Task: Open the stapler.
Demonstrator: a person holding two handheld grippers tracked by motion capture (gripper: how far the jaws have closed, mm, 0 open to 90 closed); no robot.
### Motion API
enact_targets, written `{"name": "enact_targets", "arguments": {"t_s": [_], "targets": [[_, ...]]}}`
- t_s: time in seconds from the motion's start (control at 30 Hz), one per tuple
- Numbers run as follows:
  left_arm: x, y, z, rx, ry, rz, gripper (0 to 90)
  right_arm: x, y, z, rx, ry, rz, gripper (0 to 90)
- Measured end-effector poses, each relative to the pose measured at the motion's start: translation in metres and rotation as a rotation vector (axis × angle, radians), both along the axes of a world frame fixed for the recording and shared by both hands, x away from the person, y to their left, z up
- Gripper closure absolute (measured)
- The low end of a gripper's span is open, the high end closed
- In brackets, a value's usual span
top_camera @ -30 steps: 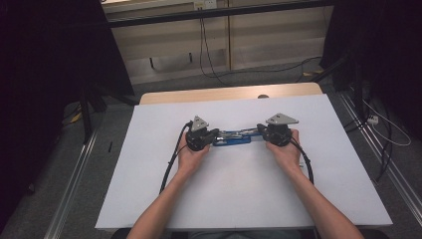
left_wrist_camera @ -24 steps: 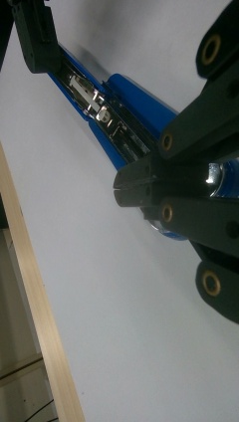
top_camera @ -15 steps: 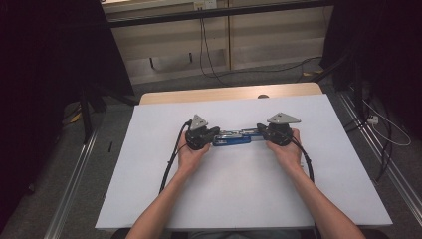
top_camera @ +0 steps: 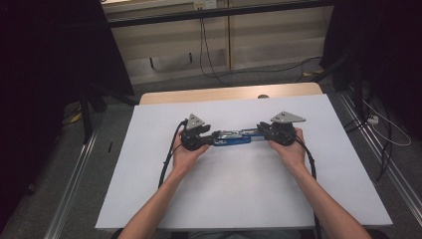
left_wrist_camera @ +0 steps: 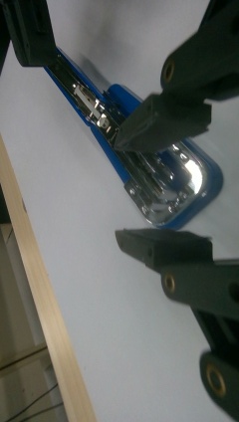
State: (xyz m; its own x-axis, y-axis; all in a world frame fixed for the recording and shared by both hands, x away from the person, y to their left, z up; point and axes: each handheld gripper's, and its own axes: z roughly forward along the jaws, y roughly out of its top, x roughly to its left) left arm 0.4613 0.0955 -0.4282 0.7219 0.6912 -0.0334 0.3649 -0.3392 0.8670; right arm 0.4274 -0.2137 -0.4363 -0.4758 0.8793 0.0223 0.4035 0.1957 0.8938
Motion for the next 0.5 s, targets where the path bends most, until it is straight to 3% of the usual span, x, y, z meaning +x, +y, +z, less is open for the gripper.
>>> {"name": "enact_targets", "arguments": {"t_s": [0.13,0.27,0.37,0.5], "targets": [[-0.004,0.010,0.003,-0.026,0.004,0.024,30.8,-0.002,-0.003,0.003,0.006,-0.002,0.001,68.9],[-0.006,0.015,0.004,-0.037,0.012,0.036,18.0,-0.006,-0.008,0.005,0.024,0.000,0.012,53.6],[-0.008,0.015,0.006,-0.023,0.013,0.035,11.8,-0.009,-0.011,0.006,0.037,-0.004,0.006,43.1],[-0.017,0.017,0.007,-0.009,-0.015,0.018,5.4,-0.015,-0.017,0.008,0.050,-0.009,0.014,33.6]]}}
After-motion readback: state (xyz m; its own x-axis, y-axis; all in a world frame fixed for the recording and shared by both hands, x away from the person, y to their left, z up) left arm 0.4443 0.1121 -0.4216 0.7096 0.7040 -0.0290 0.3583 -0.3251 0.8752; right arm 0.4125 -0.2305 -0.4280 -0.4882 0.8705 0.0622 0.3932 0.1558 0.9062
